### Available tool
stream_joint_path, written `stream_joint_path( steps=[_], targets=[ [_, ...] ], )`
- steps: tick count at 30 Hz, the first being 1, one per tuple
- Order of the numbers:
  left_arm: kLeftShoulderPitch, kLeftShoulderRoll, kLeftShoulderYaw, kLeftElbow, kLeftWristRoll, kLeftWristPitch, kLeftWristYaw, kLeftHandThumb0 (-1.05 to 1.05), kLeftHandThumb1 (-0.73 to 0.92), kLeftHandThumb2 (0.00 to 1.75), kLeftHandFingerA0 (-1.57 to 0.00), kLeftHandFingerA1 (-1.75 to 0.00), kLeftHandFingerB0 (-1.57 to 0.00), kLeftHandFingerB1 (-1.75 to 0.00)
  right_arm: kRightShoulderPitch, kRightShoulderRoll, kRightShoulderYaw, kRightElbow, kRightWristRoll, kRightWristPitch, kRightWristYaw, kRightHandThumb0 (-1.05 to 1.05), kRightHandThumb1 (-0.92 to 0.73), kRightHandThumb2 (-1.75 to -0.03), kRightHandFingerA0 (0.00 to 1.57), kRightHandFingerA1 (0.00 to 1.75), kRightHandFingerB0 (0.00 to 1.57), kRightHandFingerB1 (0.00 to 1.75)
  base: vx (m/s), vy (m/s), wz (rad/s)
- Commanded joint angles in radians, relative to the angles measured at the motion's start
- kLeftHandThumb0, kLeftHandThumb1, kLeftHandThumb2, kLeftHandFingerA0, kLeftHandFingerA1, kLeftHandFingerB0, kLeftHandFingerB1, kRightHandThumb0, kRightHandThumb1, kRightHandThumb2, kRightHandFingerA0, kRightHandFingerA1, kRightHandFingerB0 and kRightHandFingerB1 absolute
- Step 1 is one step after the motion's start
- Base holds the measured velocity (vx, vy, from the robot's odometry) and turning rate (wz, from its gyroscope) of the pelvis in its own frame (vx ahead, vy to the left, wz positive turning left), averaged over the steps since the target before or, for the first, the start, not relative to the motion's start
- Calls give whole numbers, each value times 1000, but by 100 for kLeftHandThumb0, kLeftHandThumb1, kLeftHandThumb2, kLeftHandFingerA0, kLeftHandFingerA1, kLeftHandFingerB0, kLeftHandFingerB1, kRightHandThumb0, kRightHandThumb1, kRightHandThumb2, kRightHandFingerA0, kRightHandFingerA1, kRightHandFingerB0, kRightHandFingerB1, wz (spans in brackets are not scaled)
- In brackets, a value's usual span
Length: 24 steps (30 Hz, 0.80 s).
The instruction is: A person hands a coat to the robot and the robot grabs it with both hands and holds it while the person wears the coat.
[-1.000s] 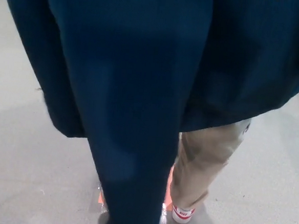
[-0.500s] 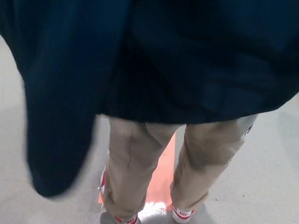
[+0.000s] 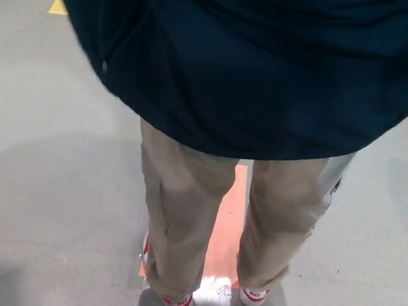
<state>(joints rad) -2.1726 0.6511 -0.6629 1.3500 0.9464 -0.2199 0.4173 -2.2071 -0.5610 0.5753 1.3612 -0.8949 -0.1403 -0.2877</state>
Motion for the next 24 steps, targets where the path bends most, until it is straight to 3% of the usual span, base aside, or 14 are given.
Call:
stream_joint_path(
  steps=[1, 9, 10, 11, 12, 13, 14, 15, 16, 24],
  targets=[
    [-7, 35, -8, 5, 26, 52, 13, -35, 82, 65, -79, -174, -64, -156, -13, -51, -14, 3, 3, 62, -35, -41, -80, -69, 91, 174, 77, 152, 0, 0, 0],
    [-1, 30, 20, 5, 5, 55, 24, -37, 86, 65, -80, -175, -64, -159, -7, -54, -26, 2, 11, 51, -47, -41, -81, -65, 92, 173, 75, 147, 0, 0, 0],
    [1, 33, 25, 4, 2, 45, 31, -53, 82, 68, -71, -143, -60, -119, -7, -52, -28, 1, 12, 56, -46, -47, -66, -106, 112, 125, 78, 101, 0, 0, 0],
    [5, 36, 29, 1, 2, 30, 44, -53, 82, 68, -71, -143, -60, -119, -6, -50, -30, 1, 11, 65, -45, -47, -66, -106, 112, 125, 78, 101, 0, 0, 0],
    [11, 39, 31, 0, 4, 21, 58, -65, 82, 64, -46, -82, -48, -53, -8, -48, -33, 1, 14, 73, -25, -65, -84, -65, 90, 105, 62, 58, 0, 0, 0],
    [21, 36, 52, 0, -17, 24, 48, -97, 73, 101, 0, 0, -12, -19, -9, -44, -49, 3, 32, 75, 25, -85, -68, -84, 11, 26, 7, 24, 0, 0, 0],
    [26, 33, 67, 0, -33, 28, 35, -97, 73, 101, 0, 0, -12, -19, -9, -41, -60, 3, 45, 74, 56, -85, -68, -84, 11, 26, 7, 24, 0, 0, 0],
    [34, 25, 96, 0, -61, 37, 14, -99, 73, 103, 0, 0, -2, -6, -9, -38, -87, 4, 74, 65, 109, -93, -70, -102, 0, 3, 2, 9, 0, 0, 0],
    [35, 22, 107, 0, -62, 38, 8, -102, 75, 104, 0, 0, 0, 0, -8, -37, -100, 3, 80, 63, 121, -97, -71, -103, 0, 0, 0, 2, 0, 0, 0],
    [44, 14, 162, -7, -85, 21, -23, -102, 70, 100, 0, 0, 0, -2, 5, -32, -124, -7, 76, 68, 105, -101, -75, -106, 0, 3, 0, 0, 0, 0, 0]
  ],
)
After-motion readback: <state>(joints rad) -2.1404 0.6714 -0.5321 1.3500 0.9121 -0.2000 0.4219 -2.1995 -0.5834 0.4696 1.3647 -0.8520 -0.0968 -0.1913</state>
